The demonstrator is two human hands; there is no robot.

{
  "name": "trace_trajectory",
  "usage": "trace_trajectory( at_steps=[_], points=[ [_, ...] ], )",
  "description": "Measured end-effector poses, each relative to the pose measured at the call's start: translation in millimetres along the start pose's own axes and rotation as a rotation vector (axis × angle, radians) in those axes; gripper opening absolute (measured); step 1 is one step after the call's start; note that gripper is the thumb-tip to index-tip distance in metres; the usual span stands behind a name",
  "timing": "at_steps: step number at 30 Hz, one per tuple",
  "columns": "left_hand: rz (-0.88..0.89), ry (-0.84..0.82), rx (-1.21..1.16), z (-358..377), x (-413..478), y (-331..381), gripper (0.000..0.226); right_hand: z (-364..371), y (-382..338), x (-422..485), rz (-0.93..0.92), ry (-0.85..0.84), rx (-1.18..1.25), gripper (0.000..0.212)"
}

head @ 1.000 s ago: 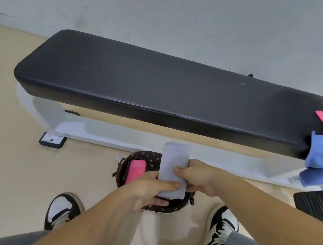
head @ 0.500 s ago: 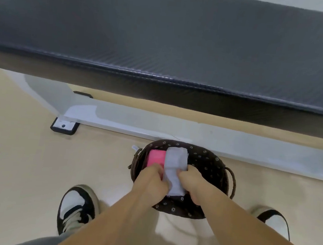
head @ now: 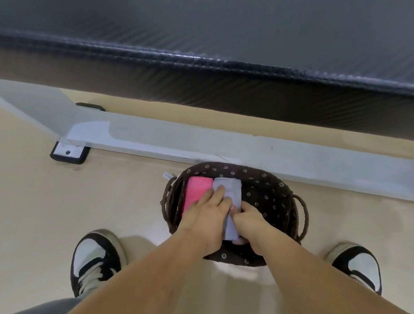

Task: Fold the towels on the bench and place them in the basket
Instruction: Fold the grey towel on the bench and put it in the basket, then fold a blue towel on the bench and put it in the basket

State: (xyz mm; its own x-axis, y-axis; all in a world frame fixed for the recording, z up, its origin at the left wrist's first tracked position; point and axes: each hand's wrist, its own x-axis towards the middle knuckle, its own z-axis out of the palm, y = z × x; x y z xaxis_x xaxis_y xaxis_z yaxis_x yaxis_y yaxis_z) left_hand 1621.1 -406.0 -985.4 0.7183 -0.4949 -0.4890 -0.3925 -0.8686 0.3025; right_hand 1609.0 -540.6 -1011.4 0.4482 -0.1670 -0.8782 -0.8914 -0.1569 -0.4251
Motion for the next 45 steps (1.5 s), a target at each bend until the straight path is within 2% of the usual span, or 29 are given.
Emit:
trace_trajectory(
  at_steps=[7,9,11,13,19,21,25,29,31,34,38,41,45],
  points=[
    [-0.051,-0.018,0.077,3.9,13.2,5.0,0.103,3.7,-19.9,4.7,0.058,0.017,-0.097,0.015],
    [-0.065,-0.046,0.061,3.2,18.3,6.7,0.099,-0.8,-18.9,3.8,-0.014,0.072,-0.057,0.008],
    [-0.077,-0.084,0.045,4.9,22.9,7.2,0.096,-8.2,-16.3,0.5,-0.123,0.150,-0.054,0.024],
    [-0.096,-0.089,0.027,7.5,24.7,5.4,0.098,-15.9,-17.7,-3.6,-0.142,0.169,-0.068,0.025],
    [-0.089,-0.121,0.064,6.2,23.9,3.9,0.105,-29.1,-19.7,-6.3,-0.066,0.064,-0.002,0.025],
    [-0.066,-0.121,0.075,-0.8,21.1,3.4,0.098,-30.2,-21.6,-14.5,-0.023,0.029,0.052,0.022],
    [-0.065,-0.079,0.141,-33.1,3.4,9.7,0.057,-36.1,-29.5,-38.1,-0.087,0.074,-0.091,0.030],
    [-0.070,-0.023,0.113,-73.5,-17.9,17.9,0.038,-50.3,-58.5,-84.5,-0.092,0.110,-0.187,0.068],
    [-0.036,0.034,0.064,-97.8,-31.2,28.5,0.034,-62.2,-72.9,-113.2,-0.122,0.097,-0.272,0.076],
    [0.043,0.141,-0.013,-137.1,-56.3,48.6,0.035,-84.0,-96.0,-173.6,-0.197,0.049,-0.428,0.074],
    [0.132,0.183,-0.091,-185.0,-92.5,83.5,0.029,-120.0,-118.2,-254.1,-0.294,0.030,-0.607,0.074],
    [0.192,0.271,-0.141,-219.6,-114.4,117.3,0.029,-148.2,-125.4,-308.1,-0.414,0.075,-0.628,0.069],
    [0.277,0.369,-0.237,-257.5,-135.6,168.8,0.018,-190.9,-120.8,-360.1,-0.517,0.145,-0.625,0.050]
  ],
)
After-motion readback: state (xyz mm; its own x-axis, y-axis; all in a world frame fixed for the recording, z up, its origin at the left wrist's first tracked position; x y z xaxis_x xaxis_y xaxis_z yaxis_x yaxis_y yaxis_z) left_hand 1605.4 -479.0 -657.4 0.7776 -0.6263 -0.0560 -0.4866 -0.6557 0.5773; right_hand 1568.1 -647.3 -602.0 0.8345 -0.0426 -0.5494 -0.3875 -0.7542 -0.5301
